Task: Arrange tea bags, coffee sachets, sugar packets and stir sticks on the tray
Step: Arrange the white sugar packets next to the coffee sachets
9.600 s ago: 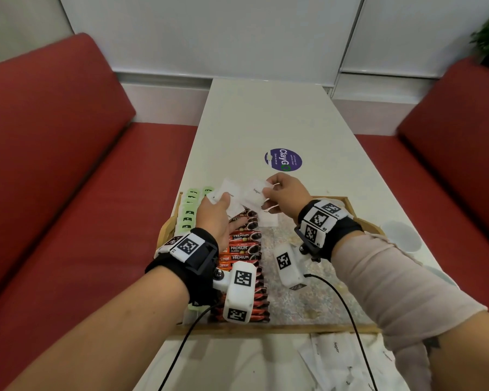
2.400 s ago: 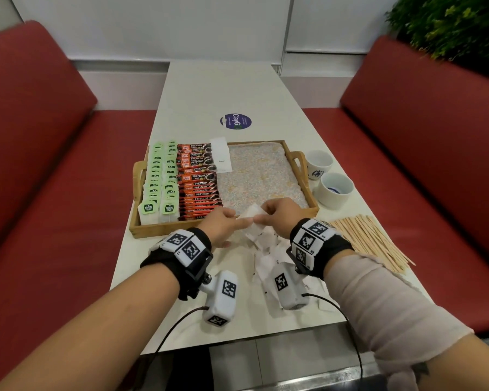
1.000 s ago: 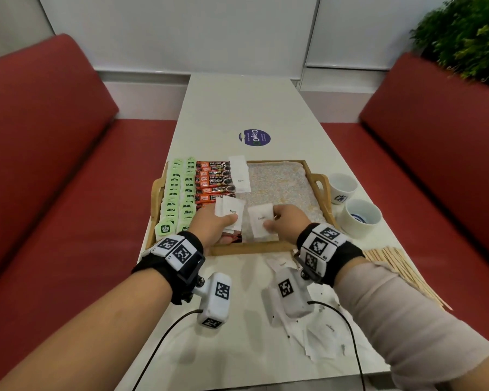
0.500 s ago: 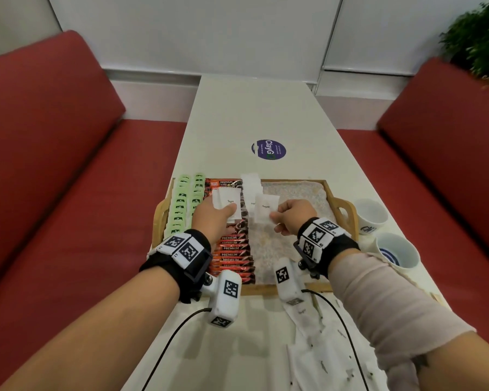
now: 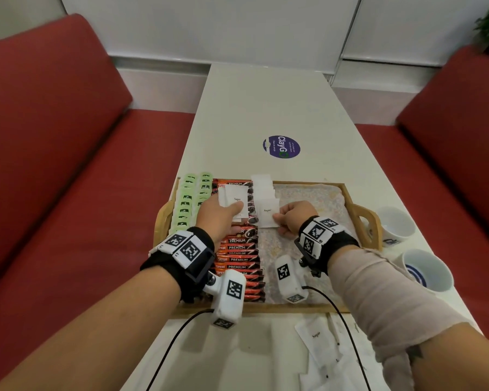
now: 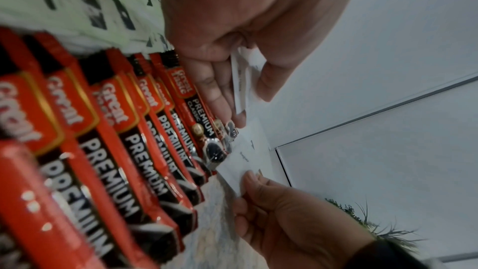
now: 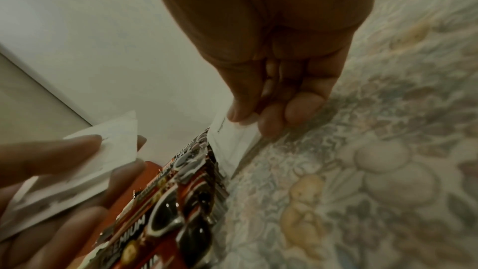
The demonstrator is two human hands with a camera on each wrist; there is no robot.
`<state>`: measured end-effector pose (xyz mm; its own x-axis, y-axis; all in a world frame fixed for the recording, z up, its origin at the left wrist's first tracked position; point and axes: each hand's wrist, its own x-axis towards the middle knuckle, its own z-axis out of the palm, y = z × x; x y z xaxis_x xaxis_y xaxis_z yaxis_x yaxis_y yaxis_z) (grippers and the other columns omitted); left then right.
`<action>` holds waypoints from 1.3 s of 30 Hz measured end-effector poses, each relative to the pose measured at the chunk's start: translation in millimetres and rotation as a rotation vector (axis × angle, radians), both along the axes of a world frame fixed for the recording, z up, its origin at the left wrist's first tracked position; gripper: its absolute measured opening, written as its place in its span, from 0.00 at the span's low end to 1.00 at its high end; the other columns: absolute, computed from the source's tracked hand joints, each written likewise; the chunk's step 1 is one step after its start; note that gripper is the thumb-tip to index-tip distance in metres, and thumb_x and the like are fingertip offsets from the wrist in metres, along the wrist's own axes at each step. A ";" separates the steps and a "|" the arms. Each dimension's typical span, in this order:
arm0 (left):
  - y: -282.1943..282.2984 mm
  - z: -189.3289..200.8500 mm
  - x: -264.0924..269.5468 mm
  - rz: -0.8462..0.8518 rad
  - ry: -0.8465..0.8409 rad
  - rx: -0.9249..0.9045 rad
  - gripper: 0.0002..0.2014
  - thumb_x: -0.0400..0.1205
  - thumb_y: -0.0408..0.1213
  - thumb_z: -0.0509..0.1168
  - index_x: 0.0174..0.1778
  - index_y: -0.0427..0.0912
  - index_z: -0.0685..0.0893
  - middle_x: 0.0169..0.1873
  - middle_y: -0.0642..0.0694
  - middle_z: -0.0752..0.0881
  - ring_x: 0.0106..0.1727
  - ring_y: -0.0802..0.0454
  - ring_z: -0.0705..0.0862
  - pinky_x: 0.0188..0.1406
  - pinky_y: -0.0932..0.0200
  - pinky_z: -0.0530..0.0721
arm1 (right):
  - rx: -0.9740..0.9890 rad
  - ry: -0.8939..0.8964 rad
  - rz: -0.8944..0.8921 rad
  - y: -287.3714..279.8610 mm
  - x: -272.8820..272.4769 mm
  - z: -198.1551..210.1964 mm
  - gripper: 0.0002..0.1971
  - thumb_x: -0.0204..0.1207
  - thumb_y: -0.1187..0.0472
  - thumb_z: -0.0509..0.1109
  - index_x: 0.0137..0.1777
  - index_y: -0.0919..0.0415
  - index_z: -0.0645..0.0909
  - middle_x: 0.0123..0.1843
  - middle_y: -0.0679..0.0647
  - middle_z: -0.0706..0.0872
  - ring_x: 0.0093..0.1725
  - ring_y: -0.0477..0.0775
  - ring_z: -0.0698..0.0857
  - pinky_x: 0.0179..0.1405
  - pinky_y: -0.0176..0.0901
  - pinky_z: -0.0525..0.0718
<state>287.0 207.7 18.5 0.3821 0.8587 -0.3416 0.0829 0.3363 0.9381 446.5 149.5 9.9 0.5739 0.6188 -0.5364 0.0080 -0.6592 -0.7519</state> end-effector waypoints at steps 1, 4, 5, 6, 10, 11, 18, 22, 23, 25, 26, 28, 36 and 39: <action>1.0 -0.1 0.3 0.002 -0.003 0.000 0.08 0.83 0.32 0.64 0.55 0.48 0.79 0.57 0.42 0.85 0.57 0.41 0.85 0.32 0.59 0.85 | 0.005 -0.006 0.009 1.0 -0.6 -0.7 0.09 0.77 0.72 0.69 0.38 0.62 0.75 0.33 0.61 0.79 0.26 0.55 0.77 0.10 0.30 0.71; 2.7 0.6 0.8 -0.001 -0.011 -0.002 0.10 0.83 0.32 0.64 0.58 0.48 0.79 0.59 0.42 0.84 0.60 0.40 0.84 0.34 0.59 0.86 | -0.013 -0.083 0.054 4.4 -0.2 -4.0 0.07 0.76 0.69 0.72 0.41 0.62 0.76 0.33 0.61 0.83 0.24 0.54 0.79 0.15 0.36 0.76; 3.4 0.3 1.1 -0.002 -0.012 -0.003 0.10 0.83 0.32 0.64 0.59 0.47 0.79 0.60 0.42 0.84 0.60 0.41 0.84 0.35 0.59 0.86 | -0.022 -0.109 0.068 5.8 0.7 -5.6 0.07 0.75 0.68 0.73 0.41 0.61 0.76 0.34 0.61 0.84 0.25 0.54 0.81 0.20 0.40 0.80; 3.8 0.3 1.3 -0.002 -0.014 -0.004 0.10 0.83 0.32 0.64 0.59 0.47 0.79 0.60 0.42 0.84 0.60 0.41 0.84 0.36 0.59 0.86 | -0.029 -0.131 0.078 7.2 1.3 -7.0 0.08 0.75 0.67 0.73 0.40 0.61 0.76 0.36 0.62 0.86 0.27 0.55 0.84 0.27 0.45 0.85; 5.0 -0.4 1.3 -0.010 -0.020 -0.007 0.09 0.83 0.32 0.65 0.57 0.47 0.79 0.58 0.42 0.85 0.59 0.41 0.85 0.31 0.61 0.86 | -0.075 -0.266 0.148 11.3 1.7 -11.1 0.13 0.71 0.64 0.76 0.32 0.59 0.74 0.44 0.66 0.90 0.47 0.65 0.90 0.54 0.61 0.87; 5.1 -1.1 1.2 -0.012 -0.020 -0.008 0.09 0.83 0.32 0.65 0.56 0.48 0.79 0.58 0.42 0.85 0.59 0.41 0.85 0.30 0.61 0.86 | -0.081 -0.289 0.160 12.2 1.3 -11.3 0.14 0.71 0.64 0.76 0.31 0.59 0.73 0.44 0.66 0.91 0.48 0.65 0.90 0.54 0.60 0.87; 2.5 0.4 -0.4 -0.043 -0.065 -0.002 0.09 0.81 0.29 0.67 0.53 0.48 0.81 0.53 0.44 0.88 0.46 0.45 0.89 0.27 0.63 0.86 | -0.150 -0.382 0.239 15.0 0.8 -11.6 0.07 0.68 0.61 0.75 0.38 0.64 0.80 0.43 0.66 0.90 0.39 0.61 0.87 0.44 0.51 0.88; 1.2 1.4 -0.8 -0.034 -0.062 0.009 0.14 0.78 0.29 0.70 0.58 0.44 0.82 0.53 0.43 0.89 0.44 0.44 0.90 0.26 0.64 0.85 | -0.167 -0.446 0.269 12.5 -0.6 -8.2 0.10 0.69 0.57 0.73 0.42 0.64 0.81 0.41 0.61 0.87 0.39 0.59 0.85 0.40 0.45 0.84; 0.8 1.7 -1.1 -0.028 -0.064 0.009 0.15 0.78 0.29 0.71 0.59 0.43 0.82 0.52 0.43 0.89 0.42 0.45 0.90 0.25 0.65 0.85 | -0.136 -0.448 0.254 11.2 -1.0 -6.9 0.11 0.72 0.55 0.73 0.43 0.62 0.78 0.42 0.59 0.86 0.41 0.58 0.84 0.42 0.45 0.82; 0.0 2.4 -1.8 -0.019 -0.064 0.014 0.16 0.77 0.28 0.72 0.59 0.42 0.82 0.50 0.42 0.89 0.39 0.46 0.89 0.23 0.66 0.84 | -0.029 -0.464 0.212 8.6 -2.9 -4.1 0.12 0.78 0.52 0.68 0.46 0.60 0.73 0.44 0.56 0.83 0.47 0.58 0.82 0.46 0.46 0.78; -0.9 3.2 -2.2 -0.016 -0.061 0.020 0.16 0.77 0.28 0.72 0.59 0.42 0.82 0.50 0.43 0.89 0.38 0.47 0.89 0.22 0.66 0.83 | 0.040 -0.473 0.195 7.1 -5.0 -1.7 0.12 0.81 0.50 0.65 0.47 0.59 0.73 0.44 0.55 0.82 0.48 0.58 0.82 0.47 0.46 0.76; -2.4 3.5 -2.7 -0.011 -0.053 0.039 0.16 0.76 0.28 0.73 0.58 0.42 0.83 0.48 0.43 0.90 0.36 0.49 0.89 0.22 0.66 0.83 | 0.209 -0.409 0.175 4.1 -10.1 4.5 0.14 0.83 0.49 0.60 0.46 0.60 0.77 0.40 0.53 0.82 0.44 0.57 0.82 0.45 0.47 0.77; -12.2 5.9 -2.3 -0.051 -0.070 0.045 0.12 0.77 0.29 0.71 0.53 0.46 0.83 0.44 0.45 0.89 0.34 0.54 0.88 0.22 0.67 0.82 | 0.368 -0.229 0.316 -2.1 -26.0 13.4 0.07 0.79 0.62 0.68 0.41 0.63 0.79 0.30 0.51 0.81 0.21 0.42 0.79 0.22 0.31 0.75; -14.5 5.7 -0.7 -0.071 -0.078 0.028 0.09 0.83 0.34 0.66 0.59 0.45 0.81 0.46 0.44 0.89 0.35 0.54 0.89 0.25 0.65 0.84 | 0.375 -0.180 0.258 -4.7 -23.4 11.1 0.08 0.80 0.64 0.67 0.39 0.63 0.78 0.29 0.52 0.81 0.19 0.41 0.79 0.23 0.35 0.75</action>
<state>286.4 193.2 24.1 0.4666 0.8372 -0.2852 0.0322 0.3062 0.9514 423.0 144.8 21.0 0.4395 0.8847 -0.1557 0.2869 -0.3025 -0.9089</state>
